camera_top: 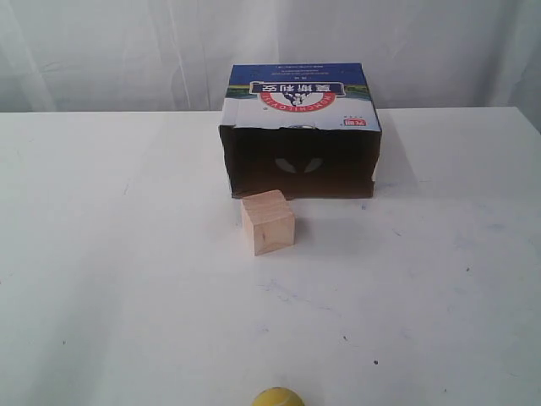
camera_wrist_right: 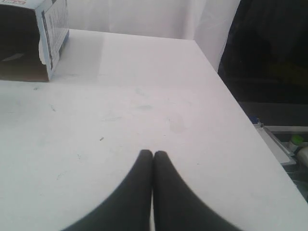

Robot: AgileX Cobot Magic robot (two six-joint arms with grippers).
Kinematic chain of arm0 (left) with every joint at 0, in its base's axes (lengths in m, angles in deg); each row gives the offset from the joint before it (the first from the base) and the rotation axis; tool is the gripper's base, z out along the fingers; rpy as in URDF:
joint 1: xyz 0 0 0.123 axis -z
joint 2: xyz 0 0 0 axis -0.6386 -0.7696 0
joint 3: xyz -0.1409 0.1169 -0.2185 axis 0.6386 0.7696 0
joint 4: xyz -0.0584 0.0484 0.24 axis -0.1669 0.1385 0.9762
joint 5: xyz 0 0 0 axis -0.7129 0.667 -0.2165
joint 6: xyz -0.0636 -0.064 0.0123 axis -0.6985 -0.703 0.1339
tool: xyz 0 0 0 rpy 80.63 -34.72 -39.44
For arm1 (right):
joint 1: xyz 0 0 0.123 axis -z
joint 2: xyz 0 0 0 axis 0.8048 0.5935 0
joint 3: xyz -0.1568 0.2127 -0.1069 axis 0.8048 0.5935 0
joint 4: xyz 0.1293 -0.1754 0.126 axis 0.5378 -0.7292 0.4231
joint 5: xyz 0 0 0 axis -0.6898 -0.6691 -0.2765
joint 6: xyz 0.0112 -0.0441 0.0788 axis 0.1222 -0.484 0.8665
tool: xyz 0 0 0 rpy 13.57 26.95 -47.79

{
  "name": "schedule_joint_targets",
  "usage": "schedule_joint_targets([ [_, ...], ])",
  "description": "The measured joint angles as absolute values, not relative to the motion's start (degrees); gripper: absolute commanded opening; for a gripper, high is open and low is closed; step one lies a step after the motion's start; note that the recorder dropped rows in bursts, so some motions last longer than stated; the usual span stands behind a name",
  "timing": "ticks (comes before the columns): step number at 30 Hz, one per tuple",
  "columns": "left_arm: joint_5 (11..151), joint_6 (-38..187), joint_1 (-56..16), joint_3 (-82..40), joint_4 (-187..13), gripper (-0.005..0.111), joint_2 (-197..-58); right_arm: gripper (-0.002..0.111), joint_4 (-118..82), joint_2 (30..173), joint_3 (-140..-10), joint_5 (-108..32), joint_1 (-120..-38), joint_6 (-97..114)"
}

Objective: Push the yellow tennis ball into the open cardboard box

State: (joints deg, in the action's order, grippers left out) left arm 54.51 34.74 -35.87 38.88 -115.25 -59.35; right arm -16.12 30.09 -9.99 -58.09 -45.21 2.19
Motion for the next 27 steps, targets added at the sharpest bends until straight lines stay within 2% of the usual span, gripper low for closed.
schedule_joint_targets([
  [3, 55.1, 37.9, -35.9, 33.8, -115.9, 0.0, -65.5, 0.0, -16.1, 30.1, -10.0, -58.1, -45.2, 2.2],
  [5, 59.6, 39.2, -35.9, 27.2, -107.6, 0.0, -72.2, 0.0, -16.1, 30.1, -10.0, -58.1, -45.2, 2.2],
  [9, 81.0, 38.4, -34.7, 11.9, -83.1, 0.0, -89.8, 0.0, -16.1, 30.1, -10.0, -58.1, -45.2, 2.2],
  [12, 94.1, 45.1, -32.3, 3.1, -78.3, 0.0, -102.9, 0.0, -16.1, 30.1, -10.0, -58.1, -45.2, 2.2],
  [16, 110.5, 71.8, -28.1, -5.7, -95.3, 0.0, -118.2, 0.0, -16.1, 30.1, -10.0, -58.1, -45.2, 2.2],
  [20, 124.7, 95.4, -23.7, -7.4, -120.5, 0.0, -129.9, 0.0, -16.1, 30.1, -10.0, -58.1, -45.2, 2.2],
  [23, 126.5, 108.3, -18.9, -6.4, -136.6, 0.0, -134.8, 0.0, -16.1, 30.1, -10.0, -58.1, -45.2, 2.2],
  [27, 123.3, 117.3, -9.9, -4.5, -143.9, 0.0, -139.2, 0.0, -16.1, 30.1, -10.0, -58.1, -45.2, 2.2],
])
